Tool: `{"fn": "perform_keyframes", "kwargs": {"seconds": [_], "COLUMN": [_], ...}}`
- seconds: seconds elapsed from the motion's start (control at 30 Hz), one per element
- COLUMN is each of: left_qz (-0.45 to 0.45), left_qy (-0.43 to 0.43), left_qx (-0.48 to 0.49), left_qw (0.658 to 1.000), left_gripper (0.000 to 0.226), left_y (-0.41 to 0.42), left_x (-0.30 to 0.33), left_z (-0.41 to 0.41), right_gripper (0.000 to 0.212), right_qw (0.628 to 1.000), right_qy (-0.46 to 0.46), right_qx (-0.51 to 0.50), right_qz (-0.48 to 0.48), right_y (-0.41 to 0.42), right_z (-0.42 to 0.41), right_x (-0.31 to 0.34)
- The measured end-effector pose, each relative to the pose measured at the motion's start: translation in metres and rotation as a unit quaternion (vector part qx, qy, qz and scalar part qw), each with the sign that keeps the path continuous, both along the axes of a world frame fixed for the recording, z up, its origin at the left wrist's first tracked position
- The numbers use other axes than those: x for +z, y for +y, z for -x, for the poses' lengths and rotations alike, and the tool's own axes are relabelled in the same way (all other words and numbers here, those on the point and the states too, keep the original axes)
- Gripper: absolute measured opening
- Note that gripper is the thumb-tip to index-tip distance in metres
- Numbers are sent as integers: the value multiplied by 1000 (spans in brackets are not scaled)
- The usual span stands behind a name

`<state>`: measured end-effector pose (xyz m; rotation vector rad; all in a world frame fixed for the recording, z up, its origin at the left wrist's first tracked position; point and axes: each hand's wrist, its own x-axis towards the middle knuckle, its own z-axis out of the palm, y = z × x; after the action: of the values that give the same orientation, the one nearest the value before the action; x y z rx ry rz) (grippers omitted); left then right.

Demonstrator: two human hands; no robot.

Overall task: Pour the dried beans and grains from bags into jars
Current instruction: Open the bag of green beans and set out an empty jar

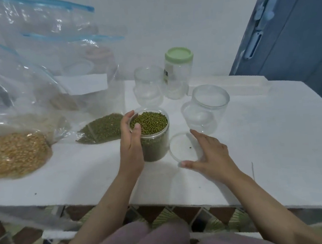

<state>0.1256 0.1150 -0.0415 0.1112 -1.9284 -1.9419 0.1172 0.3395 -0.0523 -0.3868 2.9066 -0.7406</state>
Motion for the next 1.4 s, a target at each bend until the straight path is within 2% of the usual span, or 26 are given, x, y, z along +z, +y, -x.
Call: {"fn": "perform_keyframes", "kwargs": {"seconds": [0.13, 0.33, 0.63, 0.77, 1.0, 1.17, 1.4], "left_qz": [7, -7, -25, -39, -29, -39, -21], "left_qy": [4, 11, 4, -28, -77, -97, -122], "left_qx": [16, 20, -16, -55, -110, -151, -193], "left_qw": [1000, 1000, 1000, 997, 991, 983, 973], "left_gripper": [39, 39, 43, 49, 67, 49, 45], "left_y": [2, 4, -2, -13, -34, -40, -52], "left_x": [-1, 0, 0, 8, 15, 24, 26], "left_z": [0, 1, -1, 0, 7, 11, 15], "right_gripper": [108, 108, 100, 98, 96, 91, 89], "right_qw": [999, 978, 948, 928, 925, 937, 971], "right_qy": [25, 24, 95, 102, 103, 101, 123], "right_qx": [-8, -2, -10, -24, -28, -8, 67], "right_qz": [22, 206, 304, 359, 364, 333, 195], "right_y": [2, 11, -5, -20, -42, -53, -59], "right_z": [2, -3, -9, -3, 6, 9, 16], "right_x": [-3, 6, 39, 53, 72, 81, 103]}}
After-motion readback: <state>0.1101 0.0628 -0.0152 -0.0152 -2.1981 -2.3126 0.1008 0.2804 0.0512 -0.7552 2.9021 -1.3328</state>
